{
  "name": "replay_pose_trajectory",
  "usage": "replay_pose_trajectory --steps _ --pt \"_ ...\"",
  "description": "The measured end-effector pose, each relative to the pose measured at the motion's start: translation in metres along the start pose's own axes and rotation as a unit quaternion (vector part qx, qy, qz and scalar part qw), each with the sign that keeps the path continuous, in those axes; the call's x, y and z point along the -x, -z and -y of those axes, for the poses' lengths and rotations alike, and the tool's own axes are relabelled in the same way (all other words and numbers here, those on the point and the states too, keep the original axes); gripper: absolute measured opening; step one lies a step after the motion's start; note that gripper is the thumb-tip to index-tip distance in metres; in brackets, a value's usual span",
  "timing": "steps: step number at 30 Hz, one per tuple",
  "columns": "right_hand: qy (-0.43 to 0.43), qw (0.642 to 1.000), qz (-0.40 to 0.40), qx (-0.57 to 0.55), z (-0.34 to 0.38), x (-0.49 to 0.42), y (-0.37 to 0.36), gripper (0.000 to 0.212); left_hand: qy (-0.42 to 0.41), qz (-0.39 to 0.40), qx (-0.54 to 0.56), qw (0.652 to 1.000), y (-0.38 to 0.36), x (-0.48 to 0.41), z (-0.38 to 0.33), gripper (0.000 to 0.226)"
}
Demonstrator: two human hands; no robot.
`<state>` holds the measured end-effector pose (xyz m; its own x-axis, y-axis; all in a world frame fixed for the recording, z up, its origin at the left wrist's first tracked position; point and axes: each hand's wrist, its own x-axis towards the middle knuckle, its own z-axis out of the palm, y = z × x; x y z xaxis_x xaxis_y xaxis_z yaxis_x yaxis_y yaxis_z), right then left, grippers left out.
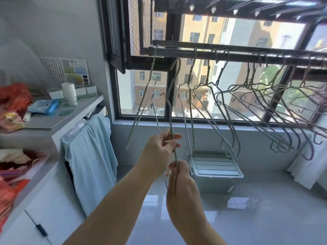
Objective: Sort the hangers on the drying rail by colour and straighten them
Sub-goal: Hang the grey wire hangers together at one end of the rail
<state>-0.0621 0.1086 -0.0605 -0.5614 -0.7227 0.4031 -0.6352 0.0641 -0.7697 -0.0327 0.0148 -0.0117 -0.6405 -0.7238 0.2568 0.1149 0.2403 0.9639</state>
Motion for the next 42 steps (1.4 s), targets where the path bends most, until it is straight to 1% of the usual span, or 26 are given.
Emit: replay_pose_trajectory --steps 2,4,8,11,15,17,18,19,21,27,29,31,32,34,36,38,40,41,42 --pt "0.002 0.999 -0.007 0.036 0.009 -0.014 0.008 0.01 -0.023 0.019 -0.026 0.999 0.002 -0.007 -0.009 0.027" --pt "-0.017 0.997 -0.005 0.073 0.019 -0.027 0.015 0.009 -0.041 0.031 -0.041 0.998 0.003 -0.014 -0.017 0.027" --pt "-0.028 0.992 -0.019 0.122 0.032 -0.046 0.02 0.017 -0.051 0.025 -0.063 0.996 0.002 -0.029 -0.028 0.02" --pt "-0.027 0.987 -0.033 0.153 0.035 -0.055 0.021 0.024 -0.058 0.012 -0.049 0.997 0.001 -0.036 -0.034 0.015" --pt "-0.008 0.983 -0.059 0.171 0.036 -0.065 0.023 0.031 -0.069 0.014 -0.015 0.997 -0.001 -0.043 -0.041 0.019" --pt "-0.016 0.982 -0.057 0.179 0.037 -0.072 0.023 0.032 -0.07 0.009 -0.028 0.997 -0.002 -0.048 -0.043 0.016" --pt "-0.022 0.981 -0.056 0.184 0.037 -0.075 0.024 0.031 -0.069 0.005 -0.033 0.997 -0.002 -0.05 -0.043 0.021" --pt "-0.027 0.98 -0.054 0.19 0.036 -0.079 0.024 0.031 -0.064 0.004 -0.034 0.997 -0.003 -0.052 -0.042 0.028" --pt "-0.034 0.977 -0.048 0.203 0.034 -0.083 0.023 0.031 -0.049 0.008 -0.024 0.998 -0.004 -0.056 -0.039 0.033" --pt "-0.043 0.976 -0.02 0.213 0.026 -0.081 0.019 0.031 -0.021 0.007 -0.017 1.0 -0.006 -0.062 -0.022 0.027" --pt "-0.035 0.977 0.004 0.212 0.025 -0.08 0.019 0.033 -0.006 0.01 -0.012 1.0 -0.005 -0.063 -0.018 0.022" --pt "-0.026 0.975 0.034 0.22 0.024 -0.078 0.021 0.038 0.005 0.008 -0.008 1.0 -0.005 -0.063 -0.013 0.02" --pt "-0.021 0.972 0.05 0.227 0.024 -0.077 0.023 0.041 0.008 0.005 -0.007 1.0 -0.005 -0.063 -0.011 0.024" --pt "-0.012 0.967 0.073 0.244 0.024 -0.076 0.028 0.043 0.012 0.003 -0.003 1.0 -0.006 -0.062 -0.009 0.041" --pt "0.003 0.963 0.078 0.258 0.025 -0.074 0.036 0.041 0.011 -0.001 -0.011 1.0 -0.006 -0.06 -0.008 0.045" --pt "0.015 0.967 0.042 0.249 0.027 -0.073 0.047 0.035 0.003 -0.018 -0.032 0.999 -0.006 -0.059 -0.007 0.045" --pt "0.018 0.974 -0.033 0.223 0.025 -0.075 0.058 0.032 -0.005 -0.029 -0.048 0.998 -0.006 -0.055 -0.005 0.05" --pt "0.016 0.975 -0.062 0.212 0.023 -0.078 0.062 0.036 -0.009 -0.03 -0.062 0.998 -0.007 -0.053 -0.003 0.054" --pt "0.006 0.977 -0.075 0.2 0.019 -0.083 0.065 0.041 -0.012 -0.031 -0.081 0.996 -0.008 -0.051 -0.002 0.058"
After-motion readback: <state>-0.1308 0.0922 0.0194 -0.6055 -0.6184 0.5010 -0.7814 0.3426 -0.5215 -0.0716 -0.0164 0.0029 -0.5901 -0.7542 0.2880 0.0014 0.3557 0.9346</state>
